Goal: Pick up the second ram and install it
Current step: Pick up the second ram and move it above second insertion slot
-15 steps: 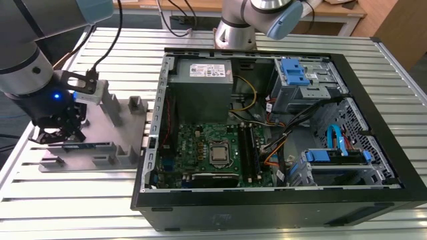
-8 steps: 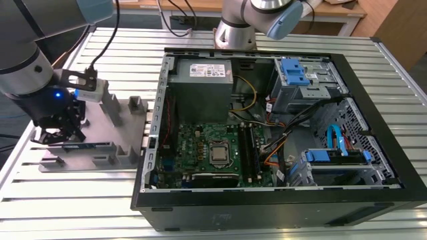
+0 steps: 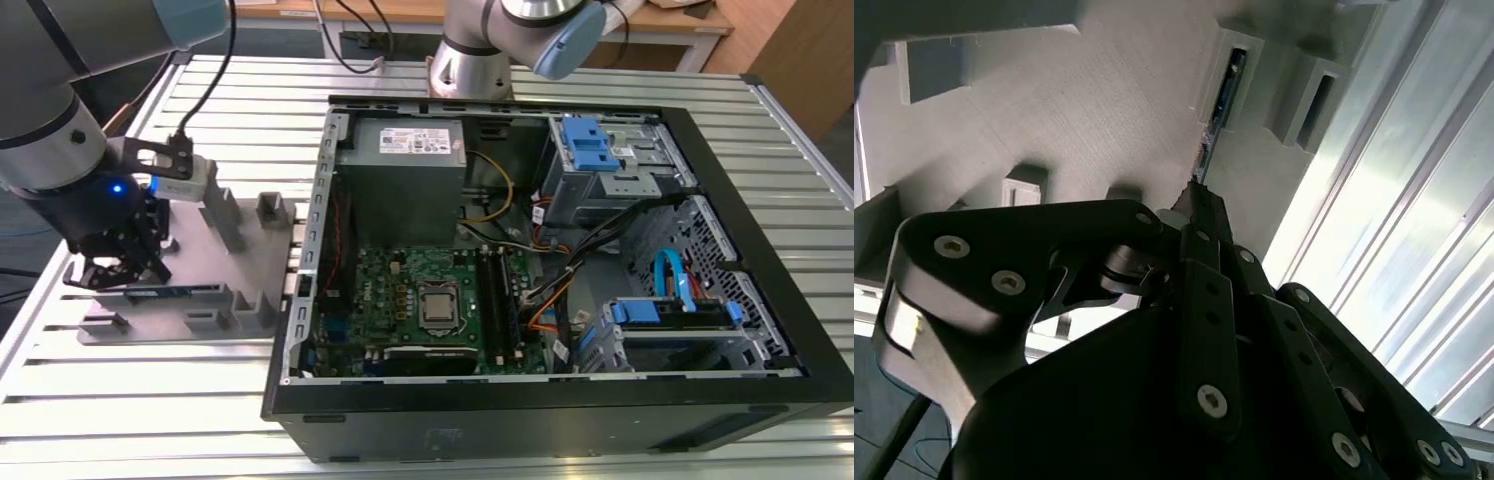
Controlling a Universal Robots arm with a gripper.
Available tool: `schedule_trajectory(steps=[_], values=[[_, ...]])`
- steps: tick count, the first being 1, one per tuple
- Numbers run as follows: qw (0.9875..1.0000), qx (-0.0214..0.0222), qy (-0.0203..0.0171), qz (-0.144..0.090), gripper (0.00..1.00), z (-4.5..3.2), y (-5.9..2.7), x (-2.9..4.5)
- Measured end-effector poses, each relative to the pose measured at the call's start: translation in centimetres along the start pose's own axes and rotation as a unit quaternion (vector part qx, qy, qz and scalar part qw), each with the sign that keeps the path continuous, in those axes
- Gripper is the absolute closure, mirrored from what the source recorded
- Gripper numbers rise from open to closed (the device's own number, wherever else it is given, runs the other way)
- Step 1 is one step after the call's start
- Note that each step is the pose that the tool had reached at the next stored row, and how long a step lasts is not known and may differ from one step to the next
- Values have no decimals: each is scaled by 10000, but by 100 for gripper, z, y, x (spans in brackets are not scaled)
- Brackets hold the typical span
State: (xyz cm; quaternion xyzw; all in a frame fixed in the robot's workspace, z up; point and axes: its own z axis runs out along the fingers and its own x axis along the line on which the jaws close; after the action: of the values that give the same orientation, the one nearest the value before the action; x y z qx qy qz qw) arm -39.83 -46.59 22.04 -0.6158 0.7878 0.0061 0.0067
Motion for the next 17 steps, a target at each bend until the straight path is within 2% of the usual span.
schedule_trajectory(steps=[4,7,10,13,15,17], values=[[10000,-2,1,-85,89,0,0,0],[9996,-5,1,-277,89,0,1,0],[9987,-9,1,-502,89,1,0,0],[9973,-13,2,-732,89,1,0,0],[9966,-13,7,-828,89,2,0,0],[9963,-12,18,-857,89,2,-1,1]])
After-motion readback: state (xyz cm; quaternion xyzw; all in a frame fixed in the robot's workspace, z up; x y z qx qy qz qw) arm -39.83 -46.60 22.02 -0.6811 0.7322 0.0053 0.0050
